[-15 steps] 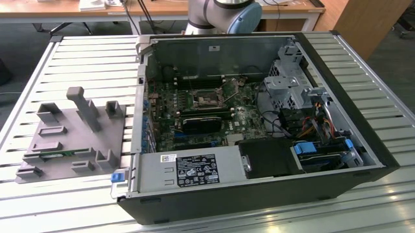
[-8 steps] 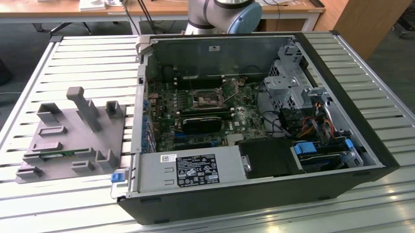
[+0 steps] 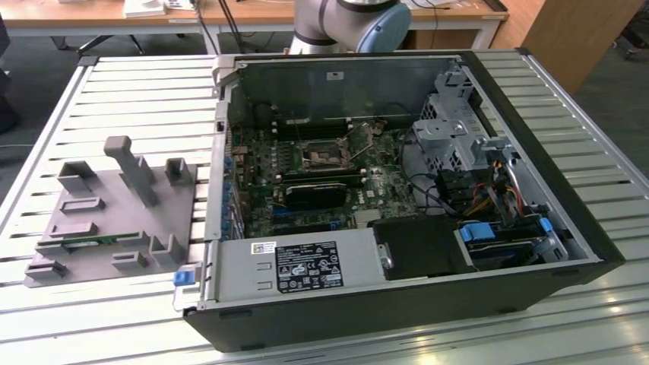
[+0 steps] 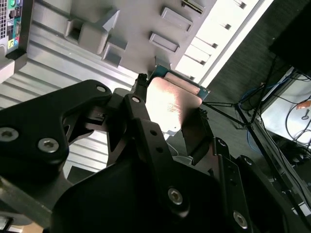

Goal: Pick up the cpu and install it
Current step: 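Pick up the cpu and move it towards the insertion slot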

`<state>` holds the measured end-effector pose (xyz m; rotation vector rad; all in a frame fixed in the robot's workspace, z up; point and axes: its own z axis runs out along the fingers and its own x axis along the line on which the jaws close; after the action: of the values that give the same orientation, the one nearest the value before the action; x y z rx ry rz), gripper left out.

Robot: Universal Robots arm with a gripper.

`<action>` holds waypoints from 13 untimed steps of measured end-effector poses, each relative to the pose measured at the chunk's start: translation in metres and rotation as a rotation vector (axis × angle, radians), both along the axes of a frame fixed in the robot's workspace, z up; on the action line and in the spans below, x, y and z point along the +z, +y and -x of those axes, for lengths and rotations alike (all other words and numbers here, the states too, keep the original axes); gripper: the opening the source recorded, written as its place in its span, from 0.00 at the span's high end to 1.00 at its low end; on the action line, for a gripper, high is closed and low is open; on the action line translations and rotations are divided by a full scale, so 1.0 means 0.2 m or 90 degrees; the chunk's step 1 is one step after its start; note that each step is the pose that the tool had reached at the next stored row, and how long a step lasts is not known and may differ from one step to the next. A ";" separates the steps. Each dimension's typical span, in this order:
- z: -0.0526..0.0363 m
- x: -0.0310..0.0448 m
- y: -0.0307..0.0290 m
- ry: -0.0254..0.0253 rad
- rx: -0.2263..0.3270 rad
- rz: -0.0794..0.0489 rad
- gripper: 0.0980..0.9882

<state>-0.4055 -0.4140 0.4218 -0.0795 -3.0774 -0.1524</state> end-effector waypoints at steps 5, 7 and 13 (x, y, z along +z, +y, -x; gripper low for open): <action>-0.029 0.000 0.000 0.0002 0.000 0.000 0.50; -0.041 0.000 0.000 0.0003 0.000 0.000 0.50; -0.073 0.000 0.001 0.0008 0.000 0.001 0.50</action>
<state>-0.3909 -0.4138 0.4218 -0.0797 -3.0763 -0.1503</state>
